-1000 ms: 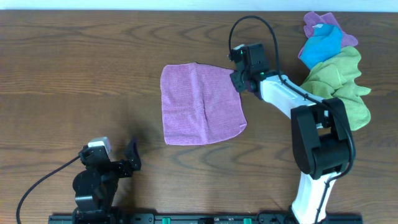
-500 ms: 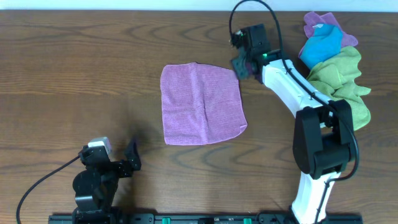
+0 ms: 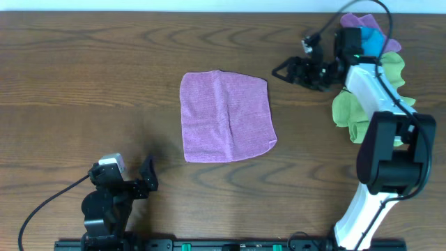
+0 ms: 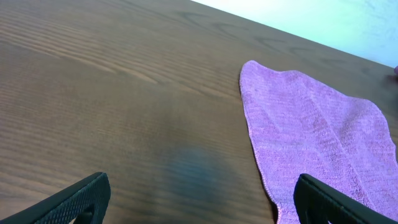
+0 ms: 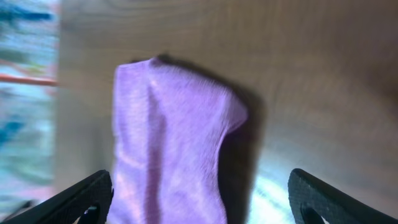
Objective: Fold the cloth
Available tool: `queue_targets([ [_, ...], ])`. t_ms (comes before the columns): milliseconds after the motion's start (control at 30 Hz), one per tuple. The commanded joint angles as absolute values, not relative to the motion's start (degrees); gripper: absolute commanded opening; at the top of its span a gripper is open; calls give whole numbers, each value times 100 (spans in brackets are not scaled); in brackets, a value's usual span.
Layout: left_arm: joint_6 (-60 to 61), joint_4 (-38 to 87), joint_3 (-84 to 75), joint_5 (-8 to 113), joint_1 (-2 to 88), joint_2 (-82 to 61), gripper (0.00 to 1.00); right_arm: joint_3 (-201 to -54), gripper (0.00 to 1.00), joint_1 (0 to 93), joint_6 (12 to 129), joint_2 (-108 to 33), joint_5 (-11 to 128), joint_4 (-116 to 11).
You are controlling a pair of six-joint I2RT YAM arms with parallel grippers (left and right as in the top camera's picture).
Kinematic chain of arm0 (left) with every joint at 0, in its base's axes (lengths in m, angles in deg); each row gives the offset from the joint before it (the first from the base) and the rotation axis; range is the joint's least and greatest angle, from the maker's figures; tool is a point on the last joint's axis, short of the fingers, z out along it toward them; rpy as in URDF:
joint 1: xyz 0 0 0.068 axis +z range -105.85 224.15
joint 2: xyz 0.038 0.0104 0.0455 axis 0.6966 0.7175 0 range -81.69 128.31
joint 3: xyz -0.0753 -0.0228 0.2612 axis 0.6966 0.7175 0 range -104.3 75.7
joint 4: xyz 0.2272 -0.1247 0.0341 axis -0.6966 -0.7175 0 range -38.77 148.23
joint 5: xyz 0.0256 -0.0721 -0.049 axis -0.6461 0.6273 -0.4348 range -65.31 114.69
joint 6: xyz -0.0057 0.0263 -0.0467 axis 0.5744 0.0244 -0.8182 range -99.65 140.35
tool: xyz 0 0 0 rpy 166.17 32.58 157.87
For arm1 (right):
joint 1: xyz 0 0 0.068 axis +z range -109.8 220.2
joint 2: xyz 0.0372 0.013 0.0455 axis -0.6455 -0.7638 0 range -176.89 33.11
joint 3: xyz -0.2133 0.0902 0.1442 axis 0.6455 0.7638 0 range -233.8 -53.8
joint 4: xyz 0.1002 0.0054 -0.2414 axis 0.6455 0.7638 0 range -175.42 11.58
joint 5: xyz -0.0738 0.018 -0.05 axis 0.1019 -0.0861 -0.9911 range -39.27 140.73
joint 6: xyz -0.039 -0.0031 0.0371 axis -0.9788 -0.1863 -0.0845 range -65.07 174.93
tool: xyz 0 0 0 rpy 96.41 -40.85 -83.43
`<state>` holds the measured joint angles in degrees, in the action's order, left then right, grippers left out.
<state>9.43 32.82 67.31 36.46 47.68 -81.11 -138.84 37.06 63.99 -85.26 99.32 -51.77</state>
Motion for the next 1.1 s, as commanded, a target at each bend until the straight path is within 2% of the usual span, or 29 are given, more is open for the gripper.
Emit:
queue_targets([
  [0, 919, 3261, 6836, 3628, 4749, -8144, 95, -13549, 91, 3765, 6980, -8532, 11052, -5229],
  [133, 919, 3261, 6836, 3628, 4749, -8144, 95, -13080, 95, 3768, 7920, -8532, 11886, -6256],
  [333, 919, 3261, 6836, 3628, 4749, -8144, 95, -12590, 96, 3838, 8965, -8532, 11766, -7314],
  [700, 919, 3261, 6836, 3628, 4749, -8144, 95, -12524, 99, 4030, 9384, -8744, 11382, -7557],
  [867, 919, 3261, 6836, 3628, 4749, -8144, 95, -12527, 99, 4056, 9907, -9098, 11397, -8239],
  [1067, 919, 3261, 6836, 3626, 4749, -8144, 95, -12527, 99, 4050, 9968, -9179, 11156, -8582],
])
